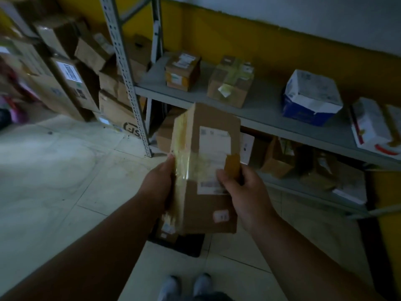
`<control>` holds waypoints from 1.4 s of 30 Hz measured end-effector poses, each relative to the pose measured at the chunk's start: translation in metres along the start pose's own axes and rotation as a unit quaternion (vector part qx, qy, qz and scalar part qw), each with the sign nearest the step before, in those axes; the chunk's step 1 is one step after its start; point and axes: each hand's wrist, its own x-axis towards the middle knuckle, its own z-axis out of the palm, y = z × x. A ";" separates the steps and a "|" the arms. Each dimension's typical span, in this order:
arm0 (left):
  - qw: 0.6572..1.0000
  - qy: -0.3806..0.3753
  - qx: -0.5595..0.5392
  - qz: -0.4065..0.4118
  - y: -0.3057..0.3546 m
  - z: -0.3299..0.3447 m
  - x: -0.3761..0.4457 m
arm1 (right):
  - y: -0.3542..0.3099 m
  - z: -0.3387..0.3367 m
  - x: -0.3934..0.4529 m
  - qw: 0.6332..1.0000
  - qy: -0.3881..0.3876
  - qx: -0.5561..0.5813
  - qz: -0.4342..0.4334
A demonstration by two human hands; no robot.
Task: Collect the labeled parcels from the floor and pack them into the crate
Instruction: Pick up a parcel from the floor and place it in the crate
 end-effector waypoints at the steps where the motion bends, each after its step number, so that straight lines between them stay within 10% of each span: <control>1: 0.996 0.050 0.055 0.041 -0.002 0.001 0.001 | 0.002 0.000 0.002 1.000 -0.014 0.008 -0.002; 6: 0.987 0.115 0.090 0.061 -0.015 0.007 0.010 | 0.021 0.007 0.019 0.986 -0.046 0.147 0.068; 11: 0.984 -0.108 -0.109 -0.085 -0.016 0.011 0.015 | 0.039 -0.002 0.034 0.927 -0.047 0.310 0.205; 16: 0.960 -0.272 -0.049 -0.044 -0.017 -0.003 0.039 | 0.029 0.004 0.055 0.988 -0.012 0.098 0.116; 21: 0.954 -0.285 -0.027 -0.088 0.007 -0.025 0.089 | 0.028 0.036 0.080 0.981 0.029 0.168 0.092; 30: 0.934 -0.106 0.332 0.082 -0.097 -0.026 0.188 | 0.166 0.134 0.117 0.937 0.255 -0.182 0.156; 42: 0.937 -0.247 0.116 -0.218 -0.353 -0.033 0.306 | 0.449 0.191 0.162 0.879 0.212 -0.364 0.223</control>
